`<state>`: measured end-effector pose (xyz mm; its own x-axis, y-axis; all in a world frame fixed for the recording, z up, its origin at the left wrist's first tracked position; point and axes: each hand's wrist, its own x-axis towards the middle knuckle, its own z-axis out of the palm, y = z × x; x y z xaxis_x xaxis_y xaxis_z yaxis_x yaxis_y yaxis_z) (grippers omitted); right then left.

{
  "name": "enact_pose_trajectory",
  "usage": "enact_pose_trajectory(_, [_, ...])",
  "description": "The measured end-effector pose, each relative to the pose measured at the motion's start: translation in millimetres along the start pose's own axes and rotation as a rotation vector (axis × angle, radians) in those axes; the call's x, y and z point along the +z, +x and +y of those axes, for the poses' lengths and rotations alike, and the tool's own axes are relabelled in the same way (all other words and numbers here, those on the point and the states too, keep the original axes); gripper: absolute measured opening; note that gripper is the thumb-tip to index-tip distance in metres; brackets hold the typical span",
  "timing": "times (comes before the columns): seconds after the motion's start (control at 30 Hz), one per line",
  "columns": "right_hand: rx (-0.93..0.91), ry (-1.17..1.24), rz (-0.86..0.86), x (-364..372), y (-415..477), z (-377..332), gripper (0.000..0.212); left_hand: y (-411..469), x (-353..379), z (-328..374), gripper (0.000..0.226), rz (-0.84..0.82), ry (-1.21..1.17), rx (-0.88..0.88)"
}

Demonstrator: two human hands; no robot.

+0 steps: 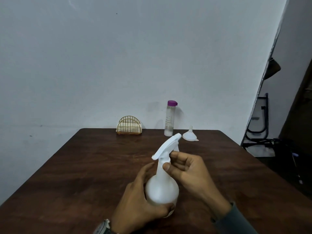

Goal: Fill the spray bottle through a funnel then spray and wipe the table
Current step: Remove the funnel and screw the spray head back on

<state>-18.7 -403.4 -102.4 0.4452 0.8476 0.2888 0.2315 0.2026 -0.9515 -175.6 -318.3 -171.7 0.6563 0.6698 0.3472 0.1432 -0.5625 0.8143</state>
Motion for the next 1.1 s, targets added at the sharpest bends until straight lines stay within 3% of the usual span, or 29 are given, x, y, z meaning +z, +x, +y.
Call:
enact_pose_trajectory(0.17, [0.017,-0.017,0.150,8.7,-5.3,2.1,0.038,-1.1,2.7,-6.5,0.117,0.032,0.004,-0.015])
enact_pose_trajectory(0.33, [-0.062,0.063,0.328,24.9,-12.0,13.3,0.035,-4.1,5.6,-2.1,0.104,0.076,-0.006,0.020])
enact_pose_trajectory(0.63, [-0.146,-0.022,0.161,28.5,-22.8,7.4,0.017,-7.8,12.1,1.5,0.095,0.140,-0.036,0.001])
enact_pose_trajectory(1.1, [-0.198,-0.047,0.402,37.6,-19.1,17.3,0.034,-13.0,22.4,6.0,0.096,0.249,-0.045,-0.078])
